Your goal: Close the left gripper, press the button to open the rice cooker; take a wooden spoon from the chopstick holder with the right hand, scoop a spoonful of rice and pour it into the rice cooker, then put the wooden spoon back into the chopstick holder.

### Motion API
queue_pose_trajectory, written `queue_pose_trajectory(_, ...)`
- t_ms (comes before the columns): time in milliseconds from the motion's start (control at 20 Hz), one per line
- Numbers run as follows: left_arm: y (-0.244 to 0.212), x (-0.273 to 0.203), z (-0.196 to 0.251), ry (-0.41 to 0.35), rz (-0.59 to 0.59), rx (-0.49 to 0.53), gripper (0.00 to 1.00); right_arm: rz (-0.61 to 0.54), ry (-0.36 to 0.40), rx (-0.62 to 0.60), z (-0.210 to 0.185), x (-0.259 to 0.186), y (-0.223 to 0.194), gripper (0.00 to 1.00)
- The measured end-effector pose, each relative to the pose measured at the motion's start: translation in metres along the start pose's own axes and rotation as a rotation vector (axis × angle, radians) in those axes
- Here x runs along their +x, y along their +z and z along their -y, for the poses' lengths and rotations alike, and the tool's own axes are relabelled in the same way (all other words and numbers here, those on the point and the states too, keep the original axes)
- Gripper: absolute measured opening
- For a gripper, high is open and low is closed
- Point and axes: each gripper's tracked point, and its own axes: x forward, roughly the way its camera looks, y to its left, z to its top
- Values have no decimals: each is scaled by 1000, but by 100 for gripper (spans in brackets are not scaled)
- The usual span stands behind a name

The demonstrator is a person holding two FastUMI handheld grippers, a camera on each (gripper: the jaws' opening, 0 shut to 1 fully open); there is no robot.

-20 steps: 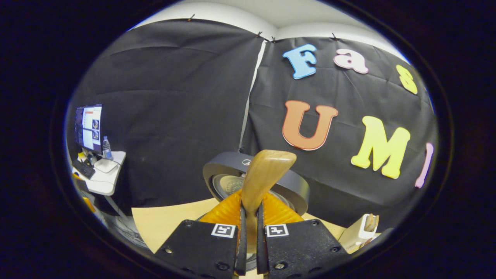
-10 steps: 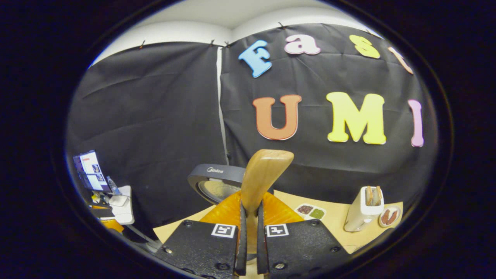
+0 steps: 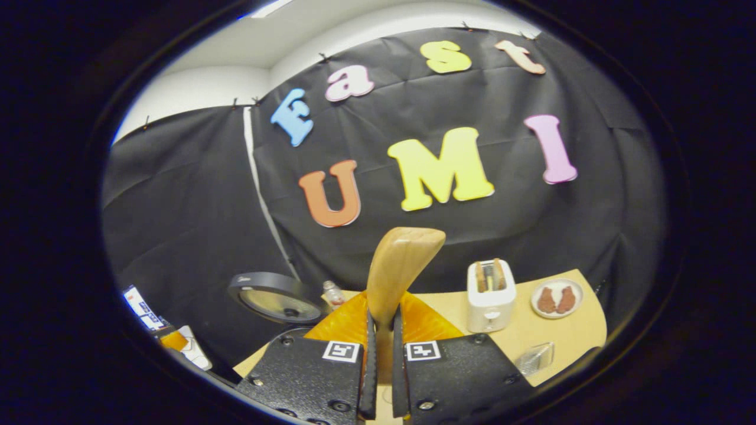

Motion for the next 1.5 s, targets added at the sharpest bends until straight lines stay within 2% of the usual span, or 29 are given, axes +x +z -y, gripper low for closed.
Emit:
queue_pose_trajectory(250,6,15,17,-12,10,-8,95,8,-177,71,103,-27,-4,15)
queue_pose_trajectory(300,7,17,19,-12,10,-8,95,6,-207,80,122,-32,-8,19)
queue_pose_trajectory(450,8,28,30,-17,2,1,95,-11,-281,99,174,-39,-23,19)
queue_pose_trajectory(500,9,32,35,-18,1,6,95,-20,-301,111,189,-39,-31,15)
queue_pose_trajectory(650,16,38,45,-18,17,12,95,-52,-339,139,226,-31,-57,15)
queue_pose_trajectory(1050,23,56,74,-19,23,54,95,-111,-347,139,273,9,-121,16)
queue_pose_trajectory(1500,33,70,71,41,32,15,95,-151,-341,114,287,40,-180,16)
